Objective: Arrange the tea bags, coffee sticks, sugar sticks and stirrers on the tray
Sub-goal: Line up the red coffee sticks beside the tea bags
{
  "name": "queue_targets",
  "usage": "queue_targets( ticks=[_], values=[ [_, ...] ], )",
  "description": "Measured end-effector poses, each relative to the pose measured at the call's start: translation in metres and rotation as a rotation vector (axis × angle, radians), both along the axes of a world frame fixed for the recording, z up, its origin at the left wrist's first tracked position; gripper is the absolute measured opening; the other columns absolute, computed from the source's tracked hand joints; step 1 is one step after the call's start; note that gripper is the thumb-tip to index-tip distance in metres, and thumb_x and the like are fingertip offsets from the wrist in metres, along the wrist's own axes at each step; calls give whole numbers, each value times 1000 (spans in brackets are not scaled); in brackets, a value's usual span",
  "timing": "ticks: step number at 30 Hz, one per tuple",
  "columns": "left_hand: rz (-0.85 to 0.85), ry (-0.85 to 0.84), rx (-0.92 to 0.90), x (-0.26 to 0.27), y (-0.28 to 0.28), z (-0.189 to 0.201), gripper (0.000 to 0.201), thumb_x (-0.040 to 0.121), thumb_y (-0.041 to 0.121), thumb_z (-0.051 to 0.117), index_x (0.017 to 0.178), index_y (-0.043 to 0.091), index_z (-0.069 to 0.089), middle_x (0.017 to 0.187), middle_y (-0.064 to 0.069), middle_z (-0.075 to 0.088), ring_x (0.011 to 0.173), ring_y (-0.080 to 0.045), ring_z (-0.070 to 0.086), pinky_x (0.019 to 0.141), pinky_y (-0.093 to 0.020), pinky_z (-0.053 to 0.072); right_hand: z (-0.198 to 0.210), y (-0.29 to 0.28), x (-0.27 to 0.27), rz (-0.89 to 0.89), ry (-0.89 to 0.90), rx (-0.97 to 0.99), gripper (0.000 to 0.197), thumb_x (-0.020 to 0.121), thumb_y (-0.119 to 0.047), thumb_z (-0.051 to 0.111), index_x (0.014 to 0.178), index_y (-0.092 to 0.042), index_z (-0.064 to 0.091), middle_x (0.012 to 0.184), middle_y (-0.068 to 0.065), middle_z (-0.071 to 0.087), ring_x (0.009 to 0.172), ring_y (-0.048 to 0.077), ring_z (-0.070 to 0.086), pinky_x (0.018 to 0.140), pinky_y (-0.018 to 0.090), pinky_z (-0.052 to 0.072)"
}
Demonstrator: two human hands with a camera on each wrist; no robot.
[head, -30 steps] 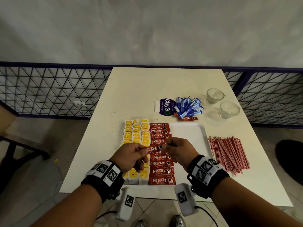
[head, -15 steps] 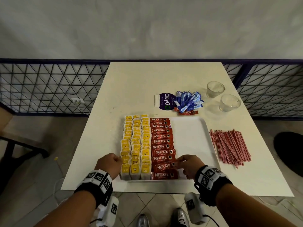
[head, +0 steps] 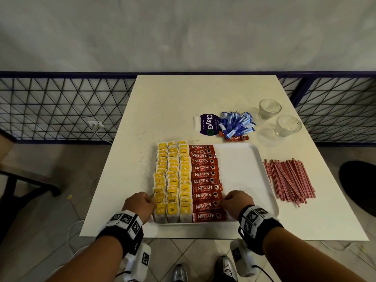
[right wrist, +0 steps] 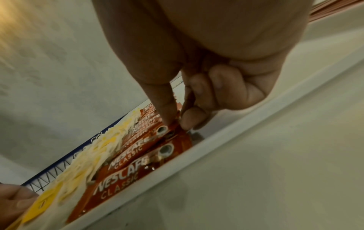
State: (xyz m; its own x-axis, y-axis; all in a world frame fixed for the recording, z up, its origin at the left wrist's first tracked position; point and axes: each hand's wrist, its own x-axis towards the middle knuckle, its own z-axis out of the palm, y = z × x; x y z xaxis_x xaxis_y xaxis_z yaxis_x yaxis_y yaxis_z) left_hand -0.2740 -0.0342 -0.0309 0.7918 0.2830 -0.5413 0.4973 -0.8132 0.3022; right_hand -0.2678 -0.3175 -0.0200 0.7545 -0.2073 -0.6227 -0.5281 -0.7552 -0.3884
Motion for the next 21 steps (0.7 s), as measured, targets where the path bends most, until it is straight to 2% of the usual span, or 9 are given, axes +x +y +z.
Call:
queue_targets(
  ticks=[3,8,13,15,18,21],
  values=[
    [-6,6,-13,0,1,2,16,88,35,59,96,23,65,96,-4,70,84,-26,67,74,-30,57,1,1,1,17,8,-16,22,87,-37,62,95,-17,68,92,-1,66,86,15,61,77,26,50],
    [23,3,-69,-1,0,5,10,89,30,58,92,22,62,83,-6,70,61,-25,68,53,-27,56,0,1,0,38,8,-41,22,88,-35,60,95,-16,68,93,0,66,84,15,60,76,25,49],
    [1,23,-75,-1,1,8,11,90,31,56,90,21,61,83,-6,69,63,-26,69,56,-29,57,2,3,0,29,10,-50,20,88,-38,59,92,-18,64,85,-4,61,77,12,56,70,24,44],
    [-7,3,-35,2,5,10,17,90,35,54,87,20,63,87,-5,69,73,-26,67,63,-30,56,3,4,0,3,4,-57,28,89,-45,54,88,-18,61,79,-5,60,72,10,55,66,24,42],
    [10,-121,29,11,10,20,25,91,43,54,81,20,60,86,-2,65,80,-23,57,70,-26,41,9,-1,0,-13,-48,-65,34,90,-51,51,84,-18,58,74,-5,58,69,10,54,64,25,41],
    [-10,-238,8,29,2,36,22,91,42,56,82,22,60,94,-3,69,92,-25,61,73,-24,37,19,-12,-1,-45,-142,-26,30,88,-50,53,82,-20,57,76,-5,58,74,13,55,65,25,40]
  ],
)
